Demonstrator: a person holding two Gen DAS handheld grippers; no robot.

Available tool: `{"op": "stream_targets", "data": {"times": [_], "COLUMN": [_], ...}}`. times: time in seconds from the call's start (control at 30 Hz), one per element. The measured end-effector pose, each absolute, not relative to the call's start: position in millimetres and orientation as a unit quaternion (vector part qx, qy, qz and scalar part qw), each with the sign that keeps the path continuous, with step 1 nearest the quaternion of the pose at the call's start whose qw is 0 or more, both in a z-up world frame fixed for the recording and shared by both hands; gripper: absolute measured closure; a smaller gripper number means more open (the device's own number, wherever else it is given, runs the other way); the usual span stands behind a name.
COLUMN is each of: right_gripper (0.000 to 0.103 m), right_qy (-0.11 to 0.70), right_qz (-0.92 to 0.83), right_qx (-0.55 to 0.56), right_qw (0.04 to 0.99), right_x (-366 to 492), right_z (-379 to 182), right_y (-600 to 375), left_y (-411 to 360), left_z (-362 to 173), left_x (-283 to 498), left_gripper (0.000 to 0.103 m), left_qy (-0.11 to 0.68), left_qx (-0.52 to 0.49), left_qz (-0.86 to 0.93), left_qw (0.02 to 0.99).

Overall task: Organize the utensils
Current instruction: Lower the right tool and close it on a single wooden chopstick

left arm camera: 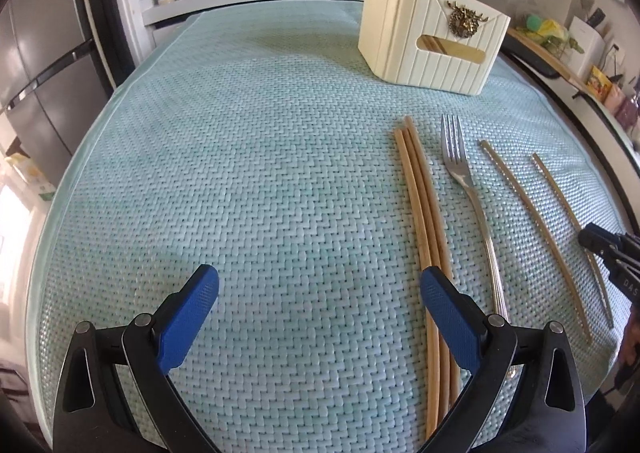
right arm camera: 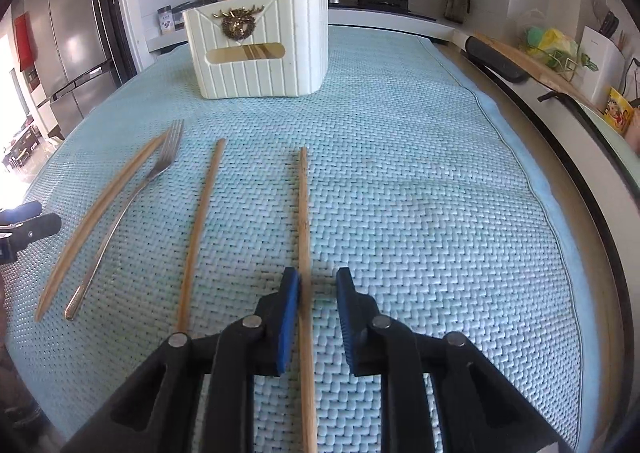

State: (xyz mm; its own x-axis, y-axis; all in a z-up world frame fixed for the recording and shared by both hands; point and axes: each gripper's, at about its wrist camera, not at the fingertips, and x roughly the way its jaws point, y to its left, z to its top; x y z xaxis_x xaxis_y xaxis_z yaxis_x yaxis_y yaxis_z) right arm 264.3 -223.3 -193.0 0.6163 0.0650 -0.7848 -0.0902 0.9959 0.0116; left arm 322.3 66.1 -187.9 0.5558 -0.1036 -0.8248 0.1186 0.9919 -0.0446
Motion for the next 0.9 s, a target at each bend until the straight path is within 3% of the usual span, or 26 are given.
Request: {"op": "stream_targets", "data": {"times": [0.33,0.9], "right_gripper": [0.084,0.083], "right_qy": [0.432,0.431], "right_qz": [0.038,0.038], "right_qx": [-0.013,-0.011], "right_qw": [0.901,0.901], "right_x": [261.4,256.8], "right_z": [-191.8,-192.9], "right_y": [-227.6,-229.1], "left_y": [44.0,47.9], "left_z": [-193.5,-199.1], "left_x": [345.7,367.7], "left_gripper": [0.002,0.002], "left_qy": [0.472,0.485], "left_qx": [0.052,0.036], "left_qz": [-0.076,-0.076], "left_qw": [0.877,0.87]}}
